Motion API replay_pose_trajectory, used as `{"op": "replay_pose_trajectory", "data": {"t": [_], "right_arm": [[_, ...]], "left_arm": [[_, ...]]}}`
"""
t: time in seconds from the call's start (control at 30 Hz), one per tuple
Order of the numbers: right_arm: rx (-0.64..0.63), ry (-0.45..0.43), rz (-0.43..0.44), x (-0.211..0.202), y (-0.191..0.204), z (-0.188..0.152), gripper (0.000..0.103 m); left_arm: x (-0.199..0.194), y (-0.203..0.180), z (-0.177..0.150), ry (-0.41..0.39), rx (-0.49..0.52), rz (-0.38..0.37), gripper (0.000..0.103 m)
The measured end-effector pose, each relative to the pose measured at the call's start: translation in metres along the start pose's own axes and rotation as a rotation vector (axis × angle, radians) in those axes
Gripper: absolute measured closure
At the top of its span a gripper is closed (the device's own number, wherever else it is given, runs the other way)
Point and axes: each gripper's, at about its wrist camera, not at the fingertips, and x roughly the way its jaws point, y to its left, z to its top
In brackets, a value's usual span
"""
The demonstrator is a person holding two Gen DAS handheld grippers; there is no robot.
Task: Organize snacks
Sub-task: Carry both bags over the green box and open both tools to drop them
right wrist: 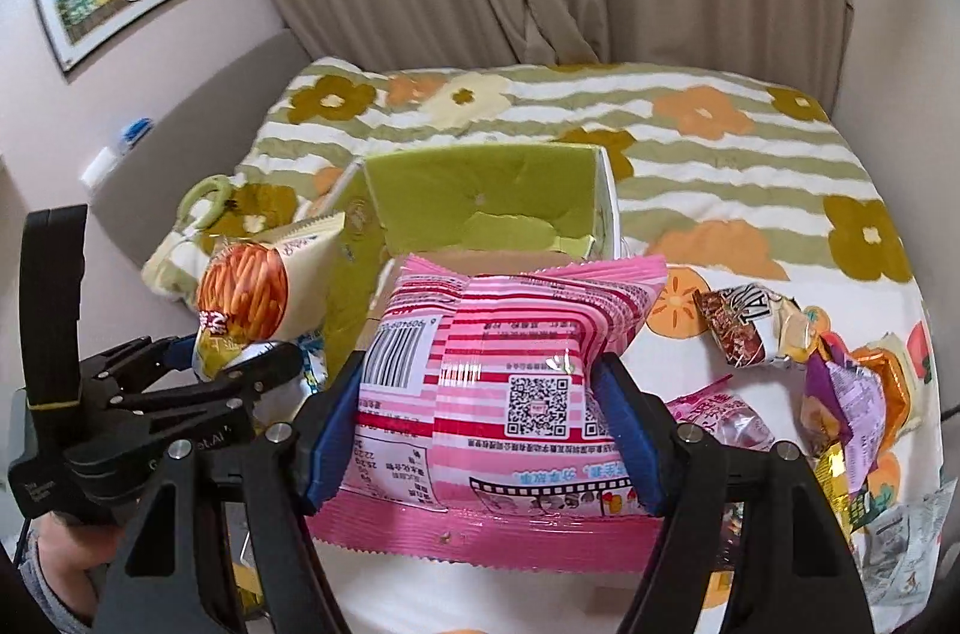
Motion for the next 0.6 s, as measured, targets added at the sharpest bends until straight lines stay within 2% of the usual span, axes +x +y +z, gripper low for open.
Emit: {"op": "replay_pose_trajectory", "data": {"t": [0.03, 0.07, 0.13, 0.37, 0.6], "right_arm": [[0.015, 0.009, -0.01, 0.005, 0.0, 0.001, 0.033], [0.027, 0.014, -0.016, 0.007, -0.001, 0.002, 0.033], [0.05, 0.025, -0.025, 0.016, -0.002, 0.004, 0.033], [0.046, 0.076, -0.043, 0.038, -0.003, 0.007, 0.033], [-0.053, 0.1, -0.004, 0.058, 0.011, 0.016, 0.033]], "left_arm": [[0.006, 0.001, 0.002, 0.01, 0.016, -0.003, 0.03], [0.01, 0.0, 0.002, 0.015, 0.03, 0.002, 0.011], [0.012, 0.002, 0.002, -0.001, 0.047, 0.014, 0.001], [0.017, 0.028, -0.007, 0.024, -0.018, -0.02, 0.001], [0.009, 0.036, -0.018, 0.029, -0.087, 0.043, 0.001]]}}
